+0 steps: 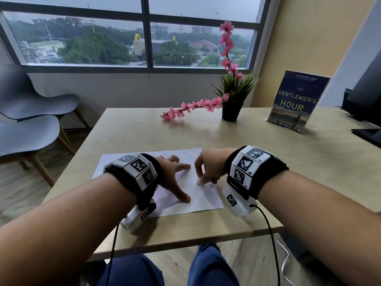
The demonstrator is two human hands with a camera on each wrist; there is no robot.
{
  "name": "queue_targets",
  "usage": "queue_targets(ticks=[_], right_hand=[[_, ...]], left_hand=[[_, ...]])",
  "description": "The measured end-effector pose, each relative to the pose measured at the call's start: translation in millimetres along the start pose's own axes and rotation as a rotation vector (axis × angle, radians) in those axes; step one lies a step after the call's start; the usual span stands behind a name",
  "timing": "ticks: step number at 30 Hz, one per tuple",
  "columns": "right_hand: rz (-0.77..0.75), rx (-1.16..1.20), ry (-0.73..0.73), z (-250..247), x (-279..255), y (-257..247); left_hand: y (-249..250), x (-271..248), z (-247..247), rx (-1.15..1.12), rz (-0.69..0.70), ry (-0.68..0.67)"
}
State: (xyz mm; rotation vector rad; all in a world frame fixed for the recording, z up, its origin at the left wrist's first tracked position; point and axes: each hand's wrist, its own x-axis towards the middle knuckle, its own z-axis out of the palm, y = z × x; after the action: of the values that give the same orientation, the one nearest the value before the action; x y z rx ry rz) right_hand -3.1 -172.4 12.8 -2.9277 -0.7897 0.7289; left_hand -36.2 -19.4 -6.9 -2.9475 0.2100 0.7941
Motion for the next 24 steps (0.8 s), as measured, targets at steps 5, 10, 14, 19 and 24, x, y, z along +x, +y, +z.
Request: queue_targets(ticks=[5, 10, 14, 19, 24], right_hand=[[-0.071, -0.011, -0.111, 6, -4, 0], [-0.005, -0.012, -0.022, -1, 1, 6], [-0.045, -0.018, -0.089, 7, -6, 6], [-0.021, -0.018, -0.101, 5, -6, 10], [-0.003, -0.007, -0.046, 10, -10, 6]], left_hand=[[1, 0, 0, -0.002, -0.001, 0.002], [2, -3, -1, -0.01, 0.002, -0.002], [2, -4, -1, -0.002, 0.003, 0.002], [3, -5, -1, -0.013, 0.009, -0.001], [2, -5, -1, -0.009, 0.006, -0.006]])
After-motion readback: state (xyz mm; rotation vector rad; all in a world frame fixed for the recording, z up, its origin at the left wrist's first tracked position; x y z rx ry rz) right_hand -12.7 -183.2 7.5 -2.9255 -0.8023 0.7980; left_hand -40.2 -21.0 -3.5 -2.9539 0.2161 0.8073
